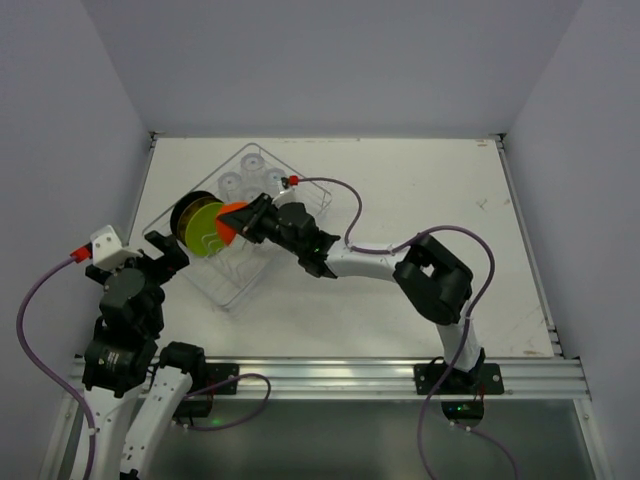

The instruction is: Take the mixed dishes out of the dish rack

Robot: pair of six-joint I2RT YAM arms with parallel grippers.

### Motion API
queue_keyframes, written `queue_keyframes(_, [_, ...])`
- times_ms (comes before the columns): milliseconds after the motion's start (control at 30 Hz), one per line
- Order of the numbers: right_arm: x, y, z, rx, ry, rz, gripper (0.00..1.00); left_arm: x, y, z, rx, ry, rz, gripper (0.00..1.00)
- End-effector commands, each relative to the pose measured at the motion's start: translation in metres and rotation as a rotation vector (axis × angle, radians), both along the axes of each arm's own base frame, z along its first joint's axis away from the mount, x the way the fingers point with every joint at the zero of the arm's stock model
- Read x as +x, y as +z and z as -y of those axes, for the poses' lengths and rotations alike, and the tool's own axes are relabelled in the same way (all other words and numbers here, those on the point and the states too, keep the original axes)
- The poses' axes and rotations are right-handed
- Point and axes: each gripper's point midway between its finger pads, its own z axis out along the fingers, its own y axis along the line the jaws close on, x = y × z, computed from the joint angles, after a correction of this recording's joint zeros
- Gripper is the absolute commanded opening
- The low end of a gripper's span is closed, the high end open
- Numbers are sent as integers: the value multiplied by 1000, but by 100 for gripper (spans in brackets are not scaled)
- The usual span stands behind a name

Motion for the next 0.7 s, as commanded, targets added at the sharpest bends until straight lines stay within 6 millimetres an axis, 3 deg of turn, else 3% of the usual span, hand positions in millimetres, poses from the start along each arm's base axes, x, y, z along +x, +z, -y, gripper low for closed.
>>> queue_keyframes(0, [-3, 82, 7, 77, 57, 173, 0, 1, 6, -2, 2, 10, 34, 100])
queue_keyframes(100, [-2, 86, 18, 19, 84, 206, 0, -1, 7, -3, -3, 18, 42, 100])
queue_keyframes(133, [-3, 97, 27, 9, 85, 217, 0, -2, 7, -3, -3, 18, 45, 100])
queue_keyframes(233, [22, 83, 66, -173, 18, 217, 0, -3, 8, -4, -6, 19, 51, 100])
queue_keyframes(267, [31, 103, 95, -231, -42, 285, 0, -3, 8, -4, -7, 19, 54, 100])
queue_keyframes(300, [34, 90, 115, -344, -64, 266, 0, -3, 8, -3, -6, 16, 53, 100])
queue_keyframes(333, [51, 92, 142, -421, -138, 278, 0, -3, 8, -3, -5, 12, 51, 100])
queue_keyframes(367, [58, 110, 167, -503, -177, 345, 0, -2, 8, -2, -4, 9, 51, 100])
queue_keyframes(400, [62, 91, 193, -626, -203, 289, 0, -1, 7, -1, -3, 7, 46, 100])
queue_keyframes(433, [90, 89, 240, -708, -361, 255, 0, 0, 7, 0, -1, -2, 47, 100])
queue_keyframes(500, [109, 70, 292, -806, -442, 203, 0, 1, 7, 2, 1, -15, 47, 100])
queue_keyframes(533, [114, 50, 316, -877, -435, 140, 0, 1, 7, 2, 2, -18, 48, 100])
queue_keyframes(567, [131, 56, 346, -934, -449, 133, 0, 0, 8, 2, 1, -17, 51, 100])
queue_keyframes(600, [131, 14, 363, -1080, -385, 15, 0, 0, 9, 2, 0, -17, 57, 100])
queue_keyframes(633, [135, 5, 374, -1160, -370, -16, 0, 0, 8, 2, 2, -17, 55, 100])
queue_keyframes(667, [150, 24, 390, -1263, -408, 13, 0, 0, 8, 2, 1, -18, 58, 100])
